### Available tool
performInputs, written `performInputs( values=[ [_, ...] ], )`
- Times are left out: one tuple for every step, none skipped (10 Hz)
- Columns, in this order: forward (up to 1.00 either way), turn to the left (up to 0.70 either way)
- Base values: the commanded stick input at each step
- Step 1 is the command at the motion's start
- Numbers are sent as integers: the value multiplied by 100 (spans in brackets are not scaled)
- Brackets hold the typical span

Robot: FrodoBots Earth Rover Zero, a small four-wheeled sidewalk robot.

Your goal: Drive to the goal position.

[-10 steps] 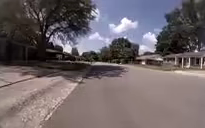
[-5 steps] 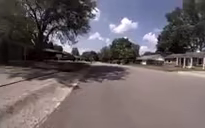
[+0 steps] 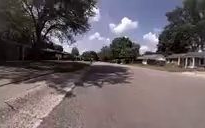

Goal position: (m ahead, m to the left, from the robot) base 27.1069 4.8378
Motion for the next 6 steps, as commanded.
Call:
performInputs(
  values=[
    [100,3],
    [100,5],
    [100,20],
    [100,25],
    [100,24],
    [100,13]
  ],
)
